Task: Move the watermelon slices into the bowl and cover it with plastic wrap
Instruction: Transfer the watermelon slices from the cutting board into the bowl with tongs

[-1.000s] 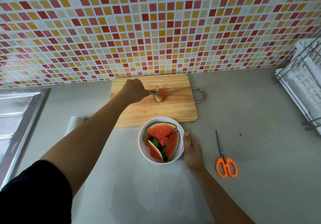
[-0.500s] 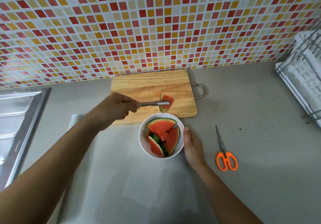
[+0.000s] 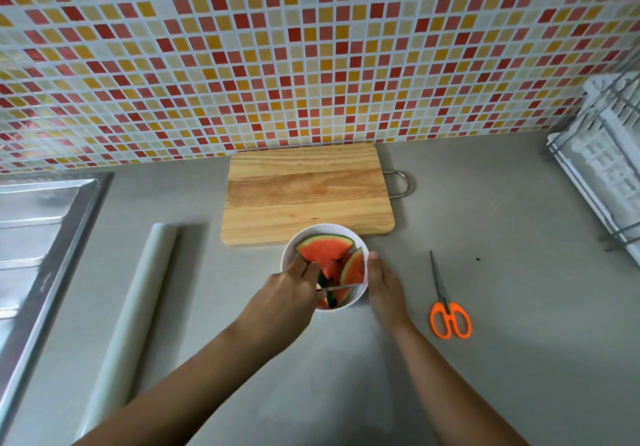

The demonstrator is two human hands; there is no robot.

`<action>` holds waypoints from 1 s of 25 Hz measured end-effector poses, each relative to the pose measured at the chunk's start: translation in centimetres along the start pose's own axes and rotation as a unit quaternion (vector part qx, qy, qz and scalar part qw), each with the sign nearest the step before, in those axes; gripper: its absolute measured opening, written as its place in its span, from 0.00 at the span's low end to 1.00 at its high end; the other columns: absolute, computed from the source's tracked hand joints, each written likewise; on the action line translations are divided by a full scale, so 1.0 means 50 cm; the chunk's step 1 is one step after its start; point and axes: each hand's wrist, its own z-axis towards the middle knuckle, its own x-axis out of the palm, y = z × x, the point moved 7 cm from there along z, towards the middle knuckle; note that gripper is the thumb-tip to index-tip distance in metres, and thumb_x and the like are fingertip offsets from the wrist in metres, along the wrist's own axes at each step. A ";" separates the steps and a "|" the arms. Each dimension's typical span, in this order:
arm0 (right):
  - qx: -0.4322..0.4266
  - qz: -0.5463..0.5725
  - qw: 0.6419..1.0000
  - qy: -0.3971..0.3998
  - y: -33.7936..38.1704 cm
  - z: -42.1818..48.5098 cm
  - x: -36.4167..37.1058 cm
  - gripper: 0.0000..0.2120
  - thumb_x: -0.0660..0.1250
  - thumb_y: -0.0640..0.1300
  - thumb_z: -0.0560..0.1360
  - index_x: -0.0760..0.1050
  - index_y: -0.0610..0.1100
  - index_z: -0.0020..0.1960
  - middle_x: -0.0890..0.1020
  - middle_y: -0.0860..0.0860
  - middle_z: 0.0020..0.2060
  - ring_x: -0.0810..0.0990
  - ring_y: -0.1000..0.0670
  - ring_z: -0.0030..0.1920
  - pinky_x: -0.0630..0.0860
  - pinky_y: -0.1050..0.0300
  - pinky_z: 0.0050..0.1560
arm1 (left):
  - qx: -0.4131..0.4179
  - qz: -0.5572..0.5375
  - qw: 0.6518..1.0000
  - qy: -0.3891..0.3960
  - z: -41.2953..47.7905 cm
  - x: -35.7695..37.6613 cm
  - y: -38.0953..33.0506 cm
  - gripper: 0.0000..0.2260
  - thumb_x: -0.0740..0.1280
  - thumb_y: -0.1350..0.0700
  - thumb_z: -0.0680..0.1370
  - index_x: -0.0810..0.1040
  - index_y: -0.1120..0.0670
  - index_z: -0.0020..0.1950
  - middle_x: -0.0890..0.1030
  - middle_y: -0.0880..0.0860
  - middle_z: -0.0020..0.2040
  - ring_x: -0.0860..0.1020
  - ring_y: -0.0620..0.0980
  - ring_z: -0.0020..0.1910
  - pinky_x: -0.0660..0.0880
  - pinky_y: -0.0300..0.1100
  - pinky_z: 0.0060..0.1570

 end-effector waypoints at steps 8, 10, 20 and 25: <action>0.012 0.008 1.000 0.005 -0.003 -0.001 0.002 0.20 0.51 0.63 0.74 0.77 0.57 0.35 0.82 0.62 0.34 0.77 0.65 0.36 0.71 0.60 0.41 | 0.065 -0.005 0.997 -0.038 -0.026 -0.059 -0.003 0.12 0.78 0.55 0.66 0.84 0.54 0.48 0.82 0.56 0.44 0.82 0.56 0.36 0.77 0.45 0.28; 0.019 0.002 1.000 0.004 -0.005 0.001 0.001 0.20 0.52 0.63 0.74 0.77 0.56 0.35 0.81 0.62 0.33 0.77 0.65 0.35 0.71 0.60 0.40 | -0.045 -0.126 0.989 -0.056 -0.013 -0.075 0.065 0.12 0.72 0.53 0.73 0.81 0.55 0.55 0.81 0.57 0.45 0.81 0.59 0.40 0.78 0.49 0.39; 0.032 -0.053 0.998 -0.032 -0.024 0.011 -0.008 0.20 0.52 0.58 0.79 0.77 0.53 0.36 0.81 0.58 0.35 0.78 0.60 0.41 0.70 0.56 0.43 | -0.367 -0.186 0.895 -0.172 0.114 0.038 0.300 0.17 0.62 0.52 0.79 0.74 0.62 0.62 0.77 0.63 0.55 0.75 0.63 0.52 0.72 0.53 0.49; 0.042 -0.045 0.998 -0.029 -0.017 0.007 -0.004 0.17 0.53 0.57 0.79 0.78 0.66 0.38 0.79 0.74 0.34 0.75 0.74 0.39 0.68 0.65 0.41 | -0.416 -0.140 0.885 -0.158 0.186 0.054 0.331 0.17 0.61 0.51 0.79 0.74 0.62 0.60 0.73 0.61 0.61 0.70 0.61 0.59 0.70 0.54 0.56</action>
